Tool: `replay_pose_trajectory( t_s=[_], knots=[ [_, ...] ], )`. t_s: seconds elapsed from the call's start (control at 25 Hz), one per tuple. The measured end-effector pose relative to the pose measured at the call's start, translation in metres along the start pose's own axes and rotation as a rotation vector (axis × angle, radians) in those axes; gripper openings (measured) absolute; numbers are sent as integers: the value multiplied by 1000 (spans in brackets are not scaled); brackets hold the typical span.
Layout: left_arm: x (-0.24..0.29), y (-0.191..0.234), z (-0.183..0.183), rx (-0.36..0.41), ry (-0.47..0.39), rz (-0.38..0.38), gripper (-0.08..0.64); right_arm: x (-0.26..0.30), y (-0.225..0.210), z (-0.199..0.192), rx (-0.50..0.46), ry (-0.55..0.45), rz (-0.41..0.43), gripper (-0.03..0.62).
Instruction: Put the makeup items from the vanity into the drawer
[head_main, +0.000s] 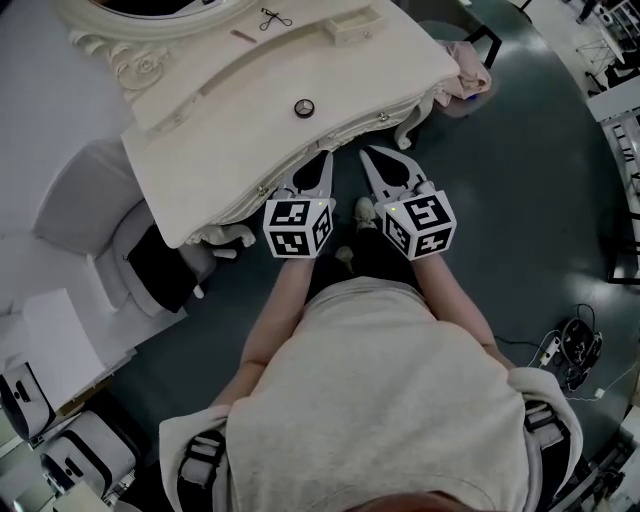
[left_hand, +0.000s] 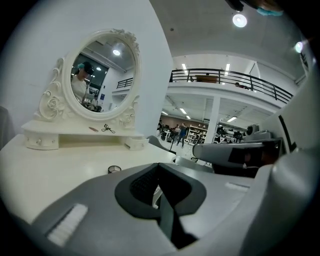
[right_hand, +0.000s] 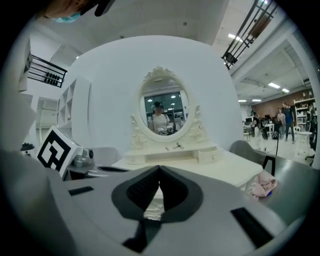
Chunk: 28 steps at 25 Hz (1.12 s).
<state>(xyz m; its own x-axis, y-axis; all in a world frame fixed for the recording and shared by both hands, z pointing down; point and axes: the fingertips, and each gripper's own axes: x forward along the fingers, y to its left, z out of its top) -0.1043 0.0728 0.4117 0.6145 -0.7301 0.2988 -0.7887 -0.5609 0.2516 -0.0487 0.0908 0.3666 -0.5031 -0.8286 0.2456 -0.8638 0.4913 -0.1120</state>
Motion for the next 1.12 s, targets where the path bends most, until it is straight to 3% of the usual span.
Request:
replay_pose_trajectory(
  t_s=[0.36,0.56,0.76,1.12],
  knots=[
    [55,35,15,51,20,36,9,66,-42,13,24,-18,81,8],
    [98,63,49,55,-16,92,9,104,-82,28,-2,1,136,8],
    [145,63,76,93,-33,122,9,138,-123,30,-22,59,191,8],
    [190,82,72,1,-7,223,9,181,-171,45,3,63,297,8]
  ],
)
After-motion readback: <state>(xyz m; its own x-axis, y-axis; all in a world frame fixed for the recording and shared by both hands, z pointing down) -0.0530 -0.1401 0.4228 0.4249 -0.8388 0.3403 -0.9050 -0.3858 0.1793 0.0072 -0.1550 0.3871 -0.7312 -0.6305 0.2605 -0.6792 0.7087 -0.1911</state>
